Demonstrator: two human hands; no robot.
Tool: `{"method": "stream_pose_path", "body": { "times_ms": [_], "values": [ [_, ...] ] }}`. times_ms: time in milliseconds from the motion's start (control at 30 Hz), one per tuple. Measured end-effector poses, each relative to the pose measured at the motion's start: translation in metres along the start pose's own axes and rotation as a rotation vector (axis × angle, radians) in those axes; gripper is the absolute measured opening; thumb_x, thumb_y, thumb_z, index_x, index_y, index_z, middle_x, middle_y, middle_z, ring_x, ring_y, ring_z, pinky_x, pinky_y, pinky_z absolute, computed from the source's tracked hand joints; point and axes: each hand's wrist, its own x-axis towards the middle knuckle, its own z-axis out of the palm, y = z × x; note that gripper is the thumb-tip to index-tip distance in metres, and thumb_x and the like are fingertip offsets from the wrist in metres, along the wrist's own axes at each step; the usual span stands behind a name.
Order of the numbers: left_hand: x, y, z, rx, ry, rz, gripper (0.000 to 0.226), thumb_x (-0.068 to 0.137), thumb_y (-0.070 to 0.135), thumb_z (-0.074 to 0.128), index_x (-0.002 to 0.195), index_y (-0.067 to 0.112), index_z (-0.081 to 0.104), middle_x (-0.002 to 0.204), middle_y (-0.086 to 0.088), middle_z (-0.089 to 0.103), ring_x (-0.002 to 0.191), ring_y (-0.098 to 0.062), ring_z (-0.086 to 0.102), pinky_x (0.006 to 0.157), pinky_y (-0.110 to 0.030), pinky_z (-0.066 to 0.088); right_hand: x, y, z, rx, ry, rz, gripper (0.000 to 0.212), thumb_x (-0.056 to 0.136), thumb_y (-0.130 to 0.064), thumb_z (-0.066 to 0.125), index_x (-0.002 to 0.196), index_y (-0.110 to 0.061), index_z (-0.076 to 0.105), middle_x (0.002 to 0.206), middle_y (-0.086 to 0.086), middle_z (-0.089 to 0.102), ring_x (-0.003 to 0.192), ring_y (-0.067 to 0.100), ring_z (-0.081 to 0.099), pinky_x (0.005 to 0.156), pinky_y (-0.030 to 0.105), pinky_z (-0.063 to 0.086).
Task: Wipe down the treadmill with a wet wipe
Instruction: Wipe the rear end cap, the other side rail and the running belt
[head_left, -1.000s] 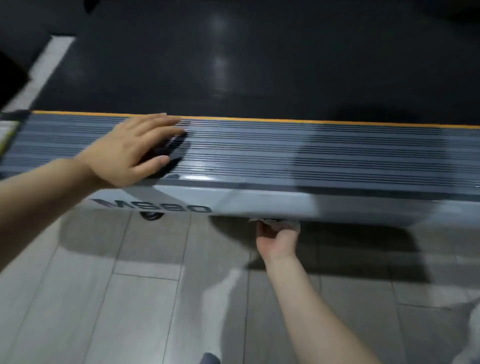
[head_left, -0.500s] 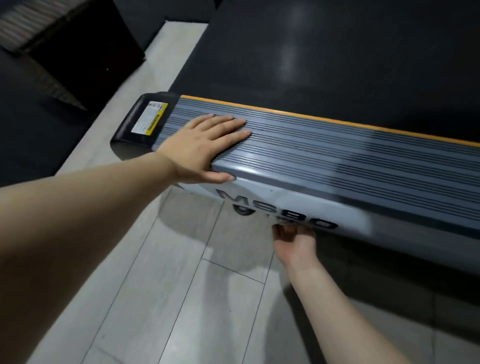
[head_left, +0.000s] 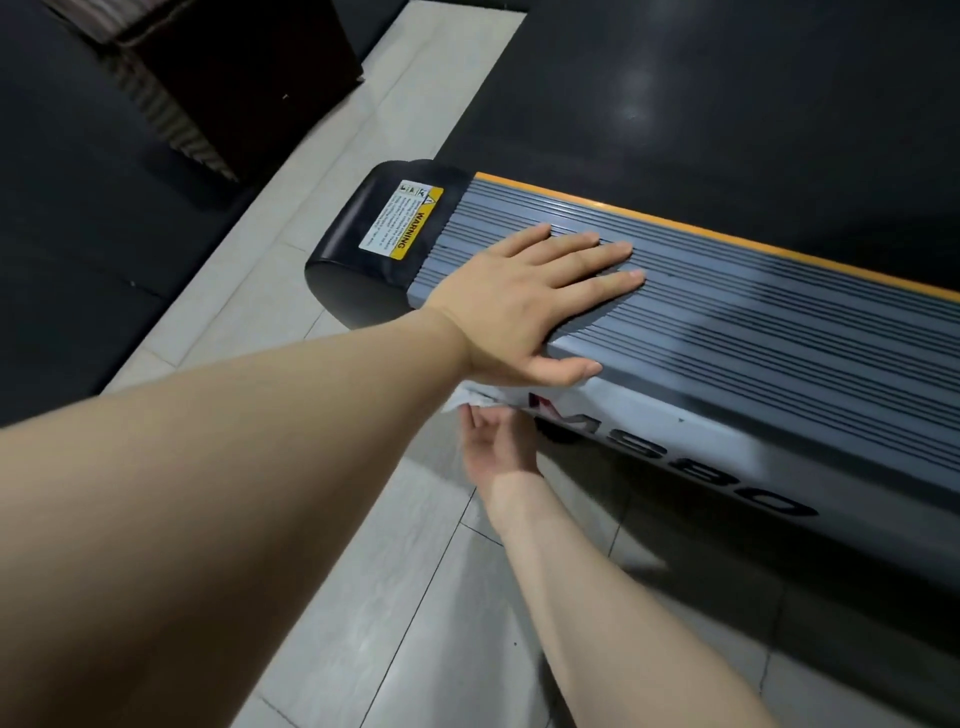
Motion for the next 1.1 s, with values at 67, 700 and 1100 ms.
{"method": "stream_pose_path", "body": {
  "times_ms": [67, 700, 1100],
  "values": [
    [0.0, 0.0, 0.0, 0.007, 0.005, -0.005, 0.08, 0.089, 0.071, 0.032, 0.157, 0.029, 0.024, 0.163, 0.003, 0.025, 0.15, -0.021, 0.022, 0.122, -0.048, 0.017, 0.0, 0.01, 0.009, -0.03, -0.003, 0.034, 0.039, 0.081, 0.018, 0.024, 0.063, -0.016, 0.031, 0.066, 0.0, 0.022, 0.058, 0.012, 0.03, 0.103, 0.029, 0.044],
    [0.001, 0.009, -0.007, 0.034, -0.102, -0.034, 0.08, 0.09, 0.069, 0.034, 0.158, 0.028, 0.018, 0.164, 0.0, 0.021, 0.151, -0.023, 0.019, 0.123, -0.046, 0.012, -0.153, -0.114, -0.063, -0.488, -0.138, -0.065, 0.017, 0.094, -0.01, 0.058, 0.109, -0.01, 0.065, 0.097, 0.009, 0.073, 0.078, 0.017, 0.07, 0.065, 0.029, 0.059],
    [0.012, 0.113, -0.085, 0.068, -0.372, -0.275, 0.07, 0.1, 0.042, 0.043, 0.159, 0.018, 0.011, 0.167, -0.003, 0.007, 0.15, -0.025, 0.016, 0.12, -0.043, 0.02, -0.322, -0.201, -0.124, -1.139, -0.067, -0.542, 0.033, 0.089, 0.005, 0.051, 0.113, -0.013, 0.064, 0.099, 0.006, 0.073, 0.086, 0.02, 0.071, 0.059, 0.026, 0.053]
  ]
}}
